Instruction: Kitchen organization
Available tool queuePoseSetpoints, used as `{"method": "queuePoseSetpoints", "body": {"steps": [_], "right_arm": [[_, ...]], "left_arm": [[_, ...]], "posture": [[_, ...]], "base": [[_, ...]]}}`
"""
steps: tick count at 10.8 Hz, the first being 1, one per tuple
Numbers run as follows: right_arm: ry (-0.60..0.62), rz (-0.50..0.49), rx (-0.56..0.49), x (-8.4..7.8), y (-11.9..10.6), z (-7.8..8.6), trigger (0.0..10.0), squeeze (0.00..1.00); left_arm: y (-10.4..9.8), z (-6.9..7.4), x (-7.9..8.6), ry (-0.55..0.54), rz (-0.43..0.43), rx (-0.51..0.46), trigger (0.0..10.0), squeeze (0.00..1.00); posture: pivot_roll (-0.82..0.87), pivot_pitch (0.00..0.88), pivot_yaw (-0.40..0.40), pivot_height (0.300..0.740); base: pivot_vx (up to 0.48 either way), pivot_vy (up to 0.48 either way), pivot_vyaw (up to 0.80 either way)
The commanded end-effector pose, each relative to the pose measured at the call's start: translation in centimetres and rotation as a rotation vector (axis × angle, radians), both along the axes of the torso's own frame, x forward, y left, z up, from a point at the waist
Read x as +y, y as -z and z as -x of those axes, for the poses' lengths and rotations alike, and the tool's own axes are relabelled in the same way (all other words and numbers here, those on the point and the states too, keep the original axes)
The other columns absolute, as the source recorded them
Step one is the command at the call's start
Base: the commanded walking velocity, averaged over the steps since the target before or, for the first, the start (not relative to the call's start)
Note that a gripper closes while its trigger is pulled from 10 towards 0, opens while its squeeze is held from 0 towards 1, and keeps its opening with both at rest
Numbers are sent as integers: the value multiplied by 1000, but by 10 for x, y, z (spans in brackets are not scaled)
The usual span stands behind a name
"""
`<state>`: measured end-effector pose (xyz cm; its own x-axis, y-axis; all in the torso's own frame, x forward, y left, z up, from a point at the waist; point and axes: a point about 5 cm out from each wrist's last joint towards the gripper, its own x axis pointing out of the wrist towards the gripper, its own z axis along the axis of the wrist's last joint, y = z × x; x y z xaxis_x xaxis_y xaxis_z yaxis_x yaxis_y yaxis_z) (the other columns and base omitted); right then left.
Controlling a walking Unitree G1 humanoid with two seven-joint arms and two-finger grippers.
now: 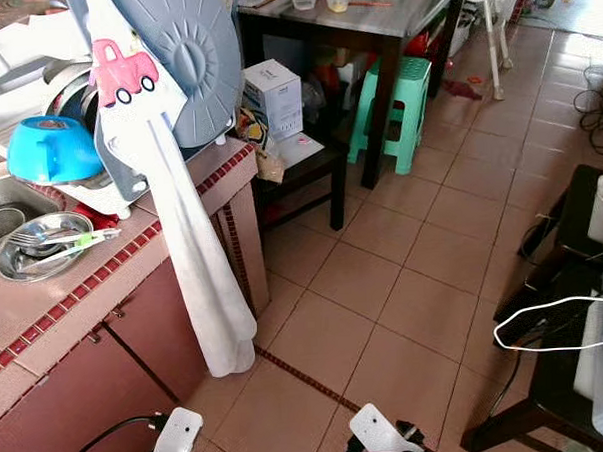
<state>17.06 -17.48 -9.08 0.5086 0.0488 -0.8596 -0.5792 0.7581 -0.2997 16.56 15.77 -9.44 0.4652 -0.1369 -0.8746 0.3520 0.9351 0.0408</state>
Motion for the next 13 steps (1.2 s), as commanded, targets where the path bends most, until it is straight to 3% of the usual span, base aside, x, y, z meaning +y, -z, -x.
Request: {"method": "queuePoseSetpoints", "body": {"steps": [1,3,4,6,7,8,10,13], "right_arm": [[21,-7,46,2,6,13,10000,0],[52,-9,47,0,7,15,10000,0],[217,-74,45,-1,7,14,10000,0],[366,-148,37,2,5,8,10000,0],[490,-214,36,7,4,4,10000,0],[581,-259,20,10,1,-2,10000,0],[741,-334,-35,7,-4,-14,10000,0],[705,-298,-79,3,-7,-19,10000,0]], "left_arm": [[0,-1,1,11,-12,-4,10000,0],[-1,-1,0,-8,-4,-11,10000,0],[-1,-2,-1,-4,6,-13,10000,0],[-1,-3,-2,25,9,-9,10000,0],[-3,-7,-1,-17,32,-5,10000,0],[-13,-28,-1,-28,48,-34,10000,0],[-15,-32,0,-2,40,-34,10000,0],[-16,-35,0,4,37,-40,10000,0]], "posture": [[14,38,47,740],[4,39,57,740],[-3,46,64,740],[-11,62,76,740],[-20,71,89,740],[-26,78,99,740],[-32,78,114,740],[-28,70,106,740]], "base": [[0,0,0],[0,0,0],[0,0,0],[0,0,0],[0,0,0],[0,0,0],[0,0,0],[0,0,0]]}}
